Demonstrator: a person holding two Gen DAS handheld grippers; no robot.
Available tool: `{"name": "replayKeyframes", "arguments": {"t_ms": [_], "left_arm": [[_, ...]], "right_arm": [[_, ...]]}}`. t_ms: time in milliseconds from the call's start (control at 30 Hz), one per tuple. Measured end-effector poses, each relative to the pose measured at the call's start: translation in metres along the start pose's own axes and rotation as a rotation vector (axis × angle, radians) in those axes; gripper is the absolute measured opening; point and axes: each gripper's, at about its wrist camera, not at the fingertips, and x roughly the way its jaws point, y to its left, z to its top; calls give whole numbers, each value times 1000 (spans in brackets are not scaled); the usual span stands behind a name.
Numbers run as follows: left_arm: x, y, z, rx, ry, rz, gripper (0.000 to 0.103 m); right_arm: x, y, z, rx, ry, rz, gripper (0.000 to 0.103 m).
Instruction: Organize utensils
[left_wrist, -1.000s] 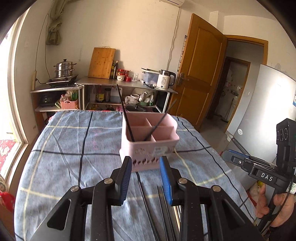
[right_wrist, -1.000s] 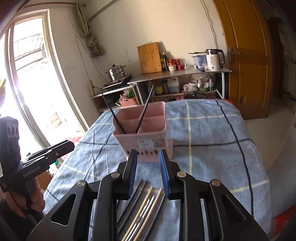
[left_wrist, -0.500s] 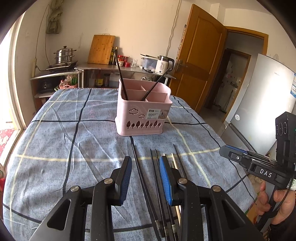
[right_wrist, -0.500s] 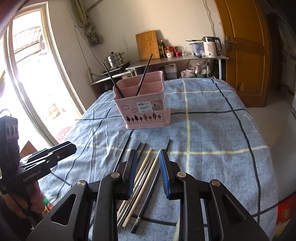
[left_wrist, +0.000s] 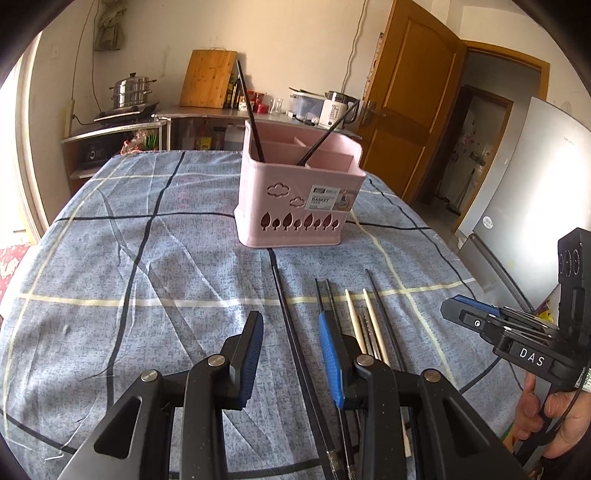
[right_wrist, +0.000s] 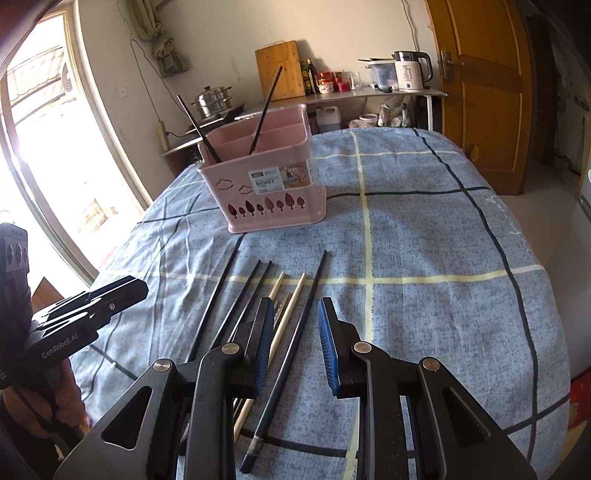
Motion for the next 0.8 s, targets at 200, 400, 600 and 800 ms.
{"name": "replayKeyframes", "arguments": {"t_ms": [200,400,600,800], "left_arm": [[33,2,0,-8,50,-2,31],[64,6,3,-22,102,2,31],[85,8,7,-26,135,7,31],[97,0,9,12,142,52,29]], "right_arm": [[32,-6,-4,24,60,-25,25],[60,-10,-3,37,113,-38,19],[80,-10,3,31,135,-47,16],[87,-6,7,-4,138,-76,9]]}}
